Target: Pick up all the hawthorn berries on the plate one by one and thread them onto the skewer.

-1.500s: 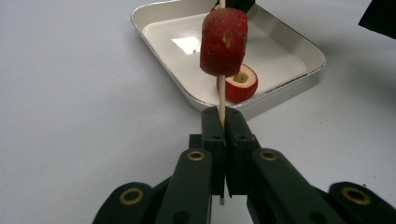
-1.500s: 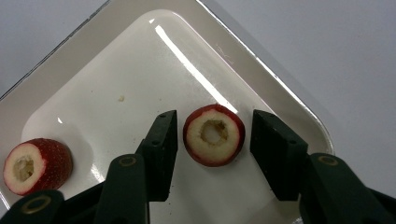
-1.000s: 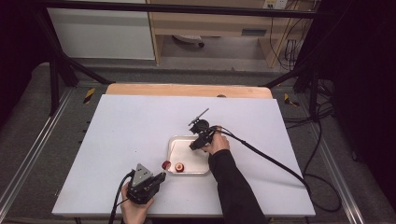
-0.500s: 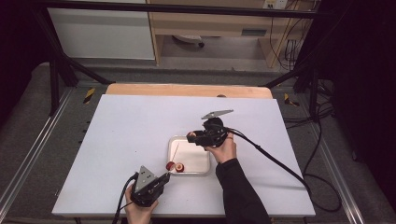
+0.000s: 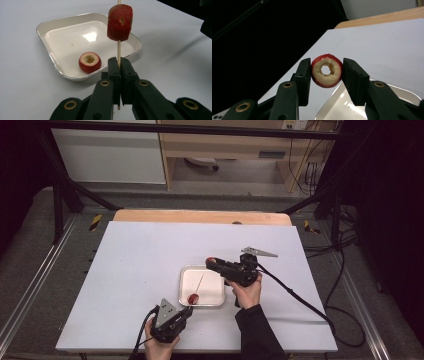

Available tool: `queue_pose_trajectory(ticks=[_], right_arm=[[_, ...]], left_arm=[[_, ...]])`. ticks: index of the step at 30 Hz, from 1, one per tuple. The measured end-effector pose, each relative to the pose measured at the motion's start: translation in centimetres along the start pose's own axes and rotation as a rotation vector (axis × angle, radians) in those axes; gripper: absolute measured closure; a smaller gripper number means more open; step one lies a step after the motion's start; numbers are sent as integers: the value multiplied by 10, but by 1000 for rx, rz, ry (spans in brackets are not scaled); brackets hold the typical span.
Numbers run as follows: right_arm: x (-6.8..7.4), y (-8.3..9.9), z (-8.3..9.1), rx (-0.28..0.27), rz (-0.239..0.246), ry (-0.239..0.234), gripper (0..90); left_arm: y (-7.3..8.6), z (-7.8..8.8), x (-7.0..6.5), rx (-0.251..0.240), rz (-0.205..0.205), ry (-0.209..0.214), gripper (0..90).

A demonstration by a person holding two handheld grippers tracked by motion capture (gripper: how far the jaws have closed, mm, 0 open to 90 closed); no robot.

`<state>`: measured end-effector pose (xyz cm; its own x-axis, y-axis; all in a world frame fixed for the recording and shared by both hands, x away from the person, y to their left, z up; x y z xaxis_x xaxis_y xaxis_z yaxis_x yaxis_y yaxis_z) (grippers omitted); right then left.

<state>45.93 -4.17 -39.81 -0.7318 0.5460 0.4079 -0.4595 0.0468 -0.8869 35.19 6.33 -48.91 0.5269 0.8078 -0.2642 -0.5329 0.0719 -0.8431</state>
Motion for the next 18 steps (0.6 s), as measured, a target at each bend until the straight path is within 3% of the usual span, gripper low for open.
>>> queue_pose_trajectory(ticks=[8,18], right_arm=[[7,1,4,-100,-4,14,598],[11,6,1,-149,16,21,598]], left_arm=[[-4,-7,-10,7,44,2,883],[-5,-10,-15,10,82,8,883]])
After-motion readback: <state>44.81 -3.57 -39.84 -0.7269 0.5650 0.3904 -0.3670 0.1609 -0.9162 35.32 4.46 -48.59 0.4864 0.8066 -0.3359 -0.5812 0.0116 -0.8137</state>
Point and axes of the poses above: each handheld gripper's, and its own axes: z roughly backward along the jaws, y roughly out of its underside, x roughly to its left, the point moved 10 cm from there along -z, roughly forward along the jaws, and after that the axes turned 10 degrees about z, right-handed, at the moved point
